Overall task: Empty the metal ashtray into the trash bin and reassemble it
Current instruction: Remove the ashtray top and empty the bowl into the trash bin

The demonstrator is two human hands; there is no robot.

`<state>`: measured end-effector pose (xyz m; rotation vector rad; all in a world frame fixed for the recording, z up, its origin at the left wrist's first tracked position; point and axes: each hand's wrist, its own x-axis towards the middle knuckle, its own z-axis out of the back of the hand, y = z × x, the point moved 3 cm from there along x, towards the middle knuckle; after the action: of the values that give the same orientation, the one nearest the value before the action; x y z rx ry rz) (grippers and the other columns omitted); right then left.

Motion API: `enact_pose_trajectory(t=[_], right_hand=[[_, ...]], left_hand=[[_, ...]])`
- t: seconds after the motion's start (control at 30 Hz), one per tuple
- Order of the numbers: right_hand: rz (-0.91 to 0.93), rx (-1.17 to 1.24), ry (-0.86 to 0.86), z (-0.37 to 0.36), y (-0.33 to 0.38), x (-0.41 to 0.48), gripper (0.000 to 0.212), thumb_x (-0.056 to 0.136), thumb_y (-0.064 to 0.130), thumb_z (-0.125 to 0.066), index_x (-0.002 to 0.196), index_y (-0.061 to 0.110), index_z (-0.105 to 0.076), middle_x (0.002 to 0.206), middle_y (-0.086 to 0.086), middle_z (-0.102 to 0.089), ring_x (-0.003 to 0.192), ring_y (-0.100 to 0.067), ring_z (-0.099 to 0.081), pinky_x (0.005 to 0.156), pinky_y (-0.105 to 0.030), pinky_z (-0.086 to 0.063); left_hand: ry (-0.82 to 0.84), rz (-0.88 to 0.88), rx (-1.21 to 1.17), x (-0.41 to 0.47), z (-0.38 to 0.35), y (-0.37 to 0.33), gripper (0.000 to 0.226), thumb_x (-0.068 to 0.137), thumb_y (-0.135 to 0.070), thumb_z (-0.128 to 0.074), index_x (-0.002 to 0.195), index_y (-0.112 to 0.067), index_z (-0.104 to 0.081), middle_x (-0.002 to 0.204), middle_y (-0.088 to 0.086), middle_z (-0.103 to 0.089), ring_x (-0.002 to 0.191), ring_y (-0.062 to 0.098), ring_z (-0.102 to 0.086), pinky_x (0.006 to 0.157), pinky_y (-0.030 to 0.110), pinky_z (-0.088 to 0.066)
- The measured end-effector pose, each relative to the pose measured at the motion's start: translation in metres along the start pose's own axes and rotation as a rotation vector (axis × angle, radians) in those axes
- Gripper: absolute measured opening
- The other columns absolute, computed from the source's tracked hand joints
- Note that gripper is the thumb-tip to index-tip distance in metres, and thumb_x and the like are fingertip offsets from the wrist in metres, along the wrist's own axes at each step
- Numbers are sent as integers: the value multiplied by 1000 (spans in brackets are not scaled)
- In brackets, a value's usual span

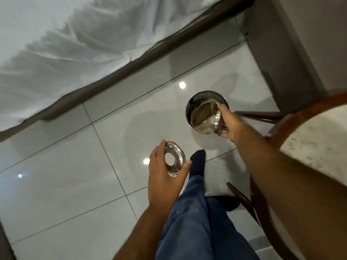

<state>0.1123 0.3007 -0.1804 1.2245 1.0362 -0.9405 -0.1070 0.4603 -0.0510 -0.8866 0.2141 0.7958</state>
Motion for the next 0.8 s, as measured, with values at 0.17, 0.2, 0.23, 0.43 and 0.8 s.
enact_pose_trajectory(t=[0.17,0.2,0.23,0.43,0.8], right_hand=[[36,-175,-76,-9,4,25,67,93,63,-72,145,22,-61,140,-10,-67,122,-32,-66,83,-47,-65],[50,-208,-103,-12,4,28,67,92,63,-72,144,22,-62,139,-10,-68,122,-32,-67,89,-51,-65],[70,-238,-136,-14,4,30,64,91,62,-72,140,21,-65,137,-10,-70,119,-32,-68,94,-55,-65],[350,-433,-317,-25,-5,20,45,83,59,-81,107,23,-69,117,-6,-78,98,-25,-74,81,-33,-62],[551,-611,-350,-40,-6,18,62,79,60,-83,122,17,-73,129,-9,-75,113,-30,-74,99,-48,-64]], left_hand=[[-34,69,-61,-2,5,14,93,87,-61,-81,163,-38,-32,154,-24,-40,128,-25,-40,91,-8,-34],[-42,88,-74,-3,7,17,92,87,-61,-81,163,-38,-33,155,-22,-40,128,-26,-40,90,-8,-35],[-48,104,-82,-3,8,19,92,87,-61,-81,162,-39,-33,154,-23,-40,127,-27,-40,90,-8,-35],[-95,153,-111,-6,17,36,95,86,-61,-82,163,-36,-32,145,-28,-37,124,-34,-35,87,-11,-32],[-76,192,-116,-16,21,47,96,83,-64,-80,163,-32,-36,159,-11,-45,118,-20,-48,84,-11,-34]])
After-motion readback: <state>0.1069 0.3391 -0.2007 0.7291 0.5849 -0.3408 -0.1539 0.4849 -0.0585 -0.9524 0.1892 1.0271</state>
